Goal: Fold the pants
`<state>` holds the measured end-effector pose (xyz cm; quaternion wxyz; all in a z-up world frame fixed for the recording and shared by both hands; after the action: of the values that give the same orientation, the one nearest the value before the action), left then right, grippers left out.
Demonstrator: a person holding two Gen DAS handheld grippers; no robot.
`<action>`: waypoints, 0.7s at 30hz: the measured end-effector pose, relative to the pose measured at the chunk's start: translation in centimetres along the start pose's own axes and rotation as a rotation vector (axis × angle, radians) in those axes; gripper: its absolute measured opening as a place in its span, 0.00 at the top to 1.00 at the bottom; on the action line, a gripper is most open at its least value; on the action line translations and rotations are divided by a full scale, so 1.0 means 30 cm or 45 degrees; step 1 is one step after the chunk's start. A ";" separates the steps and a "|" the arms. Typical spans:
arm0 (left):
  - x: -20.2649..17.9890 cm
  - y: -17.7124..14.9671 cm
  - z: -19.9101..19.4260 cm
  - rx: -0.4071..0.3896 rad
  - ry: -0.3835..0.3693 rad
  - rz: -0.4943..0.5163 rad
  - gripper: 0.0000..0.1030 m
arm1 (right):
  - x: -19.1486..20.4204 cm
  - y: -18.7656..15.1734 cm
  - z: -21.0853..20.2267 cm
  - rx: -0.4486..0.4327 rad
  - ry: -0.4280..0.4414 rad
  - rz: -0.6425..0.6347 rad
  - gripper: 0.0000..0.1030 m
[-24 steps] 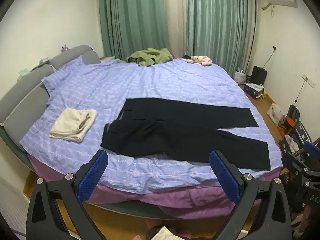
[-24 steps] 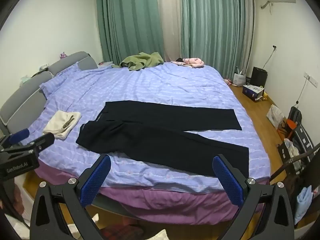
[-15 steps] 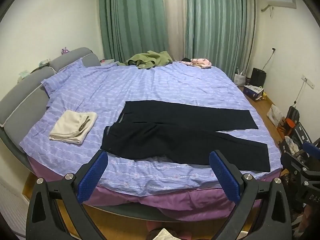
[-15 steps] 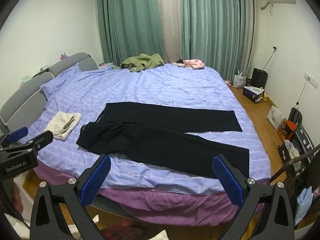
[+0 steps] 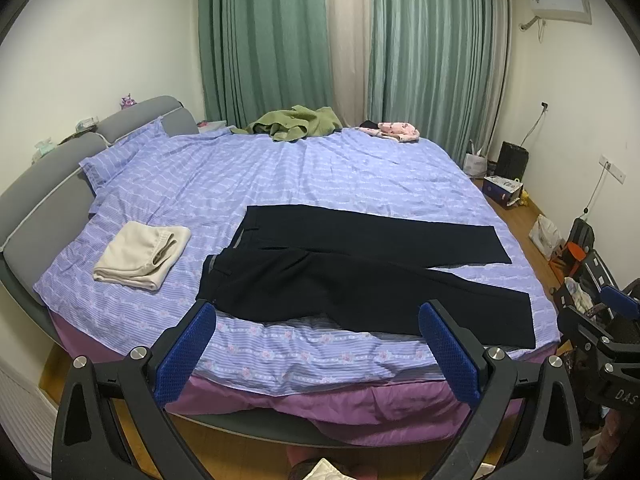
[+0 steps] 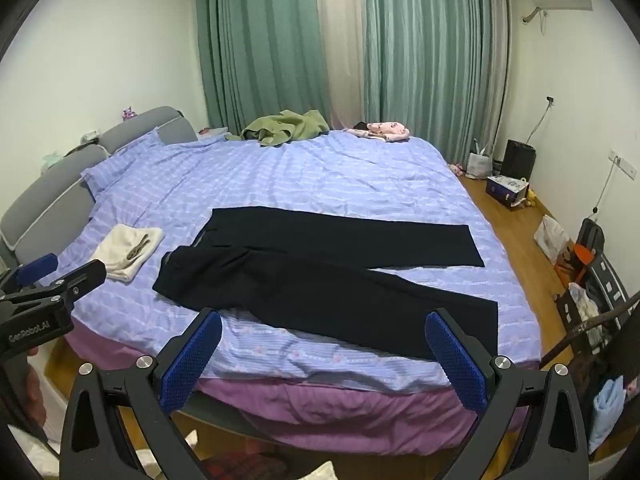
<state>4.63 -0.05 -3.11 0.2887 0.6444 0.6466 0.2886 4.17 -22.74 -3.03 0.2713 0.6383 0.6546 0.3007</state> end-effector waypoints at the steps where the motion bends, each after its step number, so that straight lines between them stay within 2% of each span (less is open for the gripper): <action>1: 0.000 0.002 0.000 -0.002 0.002 -0.001 0.00 | 0.002 0.004 -0.008 -0.002 -0.001 -0.001 0.00; 21: 0.021 0.021 0.005 -0.015 0.006 -0.011 0.00 | 0.008 0.014 -0.015 -0.023 -0.002 -0.018 0.00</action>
<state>5.16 0.58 -2.75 0.2922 0.6393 0.6483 0.2926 4.11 -22.52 -2.40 0.2797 0.6314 0.6562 0.3043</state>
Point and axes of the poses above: each gripper's, at about its wrist camera, not at the fingertips, and z roughly the way its jaws point, x to its left, y to its top, the point moved 6 cm from there along z, roughly the way its jaws point, and after that the axes turned 2 degrees about x, right-handed, at the moved point
